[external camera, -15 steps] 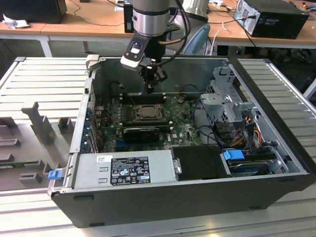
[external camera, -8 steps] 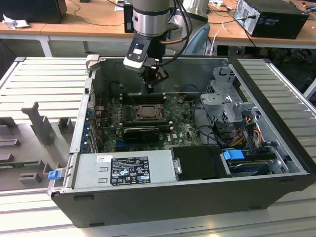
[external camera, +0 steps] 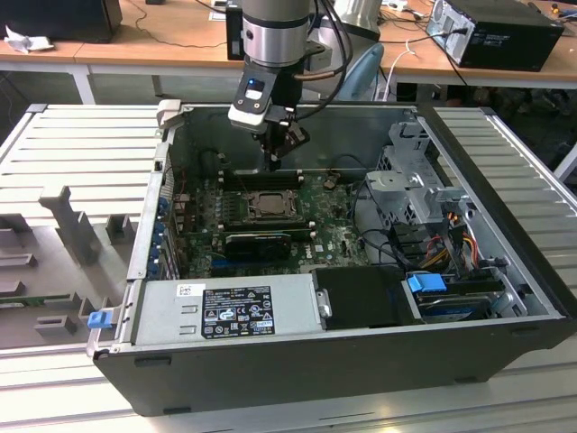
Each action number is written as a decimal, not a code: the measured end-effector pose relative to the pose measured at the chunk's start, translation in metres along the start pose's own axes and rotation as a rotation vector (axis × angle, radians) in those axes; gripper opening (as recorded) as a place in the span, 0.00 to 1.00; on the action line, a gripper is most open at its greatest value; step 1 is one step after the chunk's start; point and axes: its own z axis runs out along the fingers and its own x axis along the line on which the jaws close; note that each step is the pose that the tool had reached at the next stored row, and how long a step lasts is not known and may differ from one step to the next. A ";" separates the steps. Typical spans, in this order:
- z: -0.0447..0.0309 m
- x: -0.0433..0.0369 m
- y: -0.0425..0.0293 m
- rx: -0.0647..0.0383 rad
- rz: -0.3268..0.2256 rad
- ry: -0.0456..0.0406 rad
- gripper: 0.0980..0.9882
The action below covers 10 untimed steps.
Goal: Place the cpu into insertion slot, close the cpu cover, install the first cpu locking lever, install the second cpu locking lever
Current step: 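Install the first cpu locking lever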
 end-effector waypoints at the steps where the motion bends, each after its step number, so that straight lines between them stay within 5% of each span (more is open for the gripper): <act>1: 0.0000 0.0000 0.0000 0.000 -0.007 0.0002 0.01; 10: 0.0000 0.0000 0.0000 0.000 -0.064 0.0018 0.01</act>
